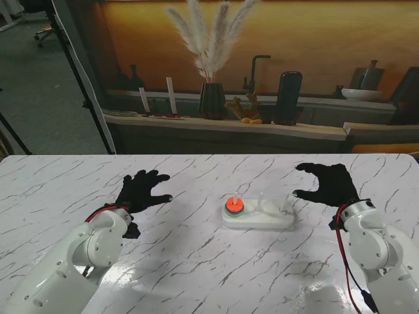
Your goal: Move the three rings of the Hanoi Tower from the left rod to the right rod
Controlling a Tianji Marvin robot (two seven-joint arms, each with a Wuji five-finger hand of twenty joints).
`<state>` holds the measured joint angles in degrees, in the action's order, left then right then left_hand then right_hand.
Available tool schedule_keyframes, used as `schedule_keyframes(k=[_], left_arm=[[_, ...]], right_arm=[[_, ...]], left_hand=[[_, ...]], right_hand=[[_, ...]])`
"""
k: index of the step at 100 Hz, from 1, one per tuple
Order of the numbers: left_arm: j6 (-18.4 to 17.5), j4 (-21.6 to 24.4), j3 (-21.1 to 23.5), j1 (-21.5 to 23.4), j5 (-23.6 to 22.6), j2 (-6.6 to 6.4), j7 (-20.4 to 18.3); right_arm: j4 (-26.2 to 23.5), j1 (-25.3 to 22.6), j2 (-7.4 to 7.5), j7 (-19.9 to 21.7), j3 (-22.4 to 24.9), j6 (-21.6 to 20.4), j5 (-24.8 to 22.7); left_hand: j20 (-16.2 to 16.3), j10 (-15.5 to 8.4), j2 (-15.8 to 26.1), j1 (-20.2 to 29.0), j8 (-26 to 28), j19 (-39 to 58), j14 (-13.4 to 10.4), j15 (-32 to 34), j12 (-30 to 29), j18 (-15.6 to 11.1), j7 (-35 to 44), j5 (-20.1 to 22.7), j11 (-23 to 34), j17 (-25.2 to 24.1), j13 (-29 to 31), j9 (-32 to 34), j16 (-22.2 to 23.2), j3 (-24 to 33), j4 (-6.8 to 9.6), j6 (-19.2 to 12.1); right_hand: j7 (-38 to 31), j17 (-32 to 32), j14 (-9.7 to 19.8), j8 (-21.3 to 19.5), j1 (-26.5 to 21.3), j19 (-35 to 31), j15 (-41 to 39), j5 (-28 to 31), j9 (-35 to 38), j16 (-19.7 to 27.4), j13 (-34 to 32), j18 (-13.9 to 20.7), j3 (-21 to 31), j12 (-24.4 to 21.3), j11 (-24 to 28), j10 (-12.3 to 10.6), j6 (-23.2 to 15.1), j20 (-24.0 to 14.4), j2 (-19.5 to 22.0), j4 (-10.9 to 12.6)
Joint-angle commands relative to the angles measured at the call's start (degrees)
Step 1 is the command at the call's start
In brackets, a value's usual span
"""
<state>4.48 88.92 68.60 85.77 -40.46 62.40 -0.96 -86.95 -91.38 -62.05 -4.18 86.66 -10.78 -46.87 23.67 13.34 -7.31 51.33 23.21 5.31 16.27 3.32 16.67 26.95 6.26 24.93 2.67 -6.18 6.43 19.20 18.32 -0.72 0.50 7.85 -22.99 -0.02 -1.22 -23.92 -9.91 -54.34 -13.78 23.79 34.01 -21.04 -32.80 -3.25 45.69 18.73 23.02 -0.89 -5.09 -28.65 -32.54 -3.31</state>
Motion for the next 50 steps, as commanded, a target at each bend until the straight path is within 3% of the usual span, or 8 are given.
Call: schedule_keyframes(k=[1, 26, 50], left_arm=[[-0.84, -0.15, -0.28, 0.24, 0.27, 0.22, -0.56], [-0.94, -0.16, -0.40, 0.26, 0.26, 0.21, -0.52], [-0.77, -0.13, -0.49, 0.47, 0.47, 0.21, -0.64]], right_arm=[[0.81, -0.57, 0.50, 1.23, 0.38, -1.59, -1.04], [3.54, 0.03, 1.47, 4.54, 0.34, -4.80, -2.39], [7.75, 1.97, 2.07, 8.17, -0.87, -9.31, 0.76]], left_hand=[[-0.14, 0.34, 1.55, 0.47, -0.81, -2.54, -1.01, -0.93, -0.82, 1.51, -0.54, -1.59, -0.62, -0.56, -0.95, -1.74, -0.16, -0.80, -1.30, 0.30], [-0.19, 0.25, 1.56, 0.51, -0.80, -2.57, -1.31, -1.16, -0.78, 1.51, -0.51, -1.54, -0.60, -0.53, -1.50, -1.67, -0.27, -0.77, -1.29, 0.31], [-0.20, 0.29, 1.55, 0.52, -0.80, -2.56, -1.34, -1.16, -0.76, 1.51, -0.50, -1.51, -0.63, -0.53, -1.49, -1.72, -0.29, -0.79, -1.30, 0.32]], right_hand=[[1.55, -1.57, 0.18, 0.85, 3.22, 1.13, 1.42, -2.54, -2.99, 0.89, 1.38, -19.12, 0.44, -0.62, -1.06, 0.28, -0.96, 0.28, -0.40, 1.44], [3.91, -2.56, 0.38, 1.65, 5.26, 2.98, 2.84, -5.15, -4.67, 1.06, 2.75, -19.29, 0.75, -0.81, -2.52, -0.04, -1.20, 0.36, -0.05, 1.78], [4.71, -4.11, 0.72, 1.96, 5.77, 5.36, 4.15, -6.26, -7.03, 1.25, 4.78, -19.06, 0.75, -0.93, -3.55, -0.17, -1.90, 0.71, -0.65, 1.73]])
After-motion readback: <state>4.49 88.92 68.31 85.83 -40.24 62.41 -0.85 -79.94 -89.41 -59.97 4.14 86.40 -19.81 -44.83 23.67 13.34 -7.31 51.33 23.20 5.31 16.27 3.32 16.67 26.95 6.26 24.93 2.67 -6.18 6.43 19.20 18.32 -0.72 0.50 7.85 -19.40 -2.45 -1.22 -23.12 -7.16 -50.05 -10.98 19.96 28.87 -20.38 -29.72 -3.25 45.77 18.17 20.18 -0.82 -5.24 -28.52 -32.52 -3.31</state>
